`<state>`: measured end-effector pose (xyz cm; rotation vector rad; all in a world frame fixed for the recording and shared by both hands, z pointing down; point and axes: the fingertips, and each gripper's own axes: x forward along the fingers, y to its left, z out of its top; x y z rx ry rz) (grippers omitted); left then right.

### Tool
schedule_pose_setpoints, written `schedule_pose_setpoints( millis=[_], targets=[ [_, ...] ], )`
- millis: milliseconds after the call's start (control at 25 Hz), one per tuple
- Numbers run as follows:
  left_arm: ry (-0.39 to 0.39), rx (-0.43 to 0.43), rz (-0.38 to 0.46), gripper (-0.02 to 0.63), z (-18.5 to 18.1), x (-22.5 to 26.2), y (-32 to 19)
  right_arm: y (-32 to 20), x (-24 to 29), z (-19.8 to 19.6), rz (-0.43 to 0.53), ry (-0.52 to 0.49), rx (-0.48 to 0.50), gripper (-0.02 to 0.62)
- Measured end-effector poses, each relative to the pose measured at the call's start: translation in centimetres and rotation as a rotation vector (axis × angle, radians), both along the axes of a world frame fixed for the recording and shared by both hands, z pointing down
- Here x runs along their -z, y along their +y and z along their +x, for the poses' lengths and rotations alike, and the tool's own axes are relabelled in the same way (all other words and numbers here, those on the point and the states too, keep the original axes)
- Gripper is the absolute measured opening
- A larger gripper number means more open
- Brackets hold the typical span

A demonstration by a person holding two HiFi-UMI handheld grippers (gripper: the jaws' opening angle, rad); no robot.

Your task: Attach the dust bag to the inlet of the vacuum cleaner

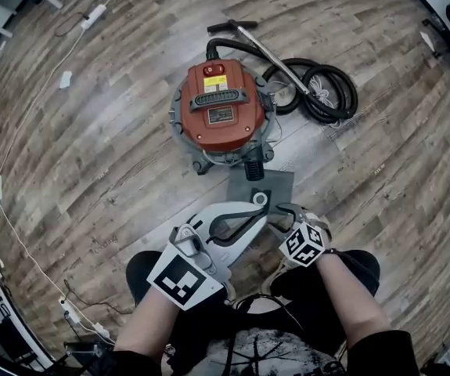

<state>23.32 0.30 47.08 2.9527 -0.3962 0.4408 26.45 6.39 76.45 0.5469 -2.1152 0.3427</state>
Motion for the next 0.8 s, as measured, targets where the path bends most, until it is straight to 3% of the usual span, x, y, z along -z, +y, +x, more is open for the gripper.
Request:
schedule_pose_setpoints(
  millis=[160,320,480,800],
  targets=[
    [0.002,0.005,0.015,-0.002,-0.5,-7.8,-0.3,1.9,-14.7,1.3,-0.068,0.169,0.088,0.219],
    [0.002,0.033,0.011,-0.002,-0.7,-12.1,-0.5,3.6,-24.2,3.7,-0.119,0.310,0.168,0.221],
    [-0.019,0.055,-0.024,-0.002,-1.1,-14.0,0.0,5.3,-28.0,4.0,-0.179,0.368,0.241,0.218],
    [-0.076,0.095,-0.011,-0.002,-2.4,-15.1,-0.1,4.8,-30.8,4.8,-0.132,0.475,0.255,0.183]
  ],
)
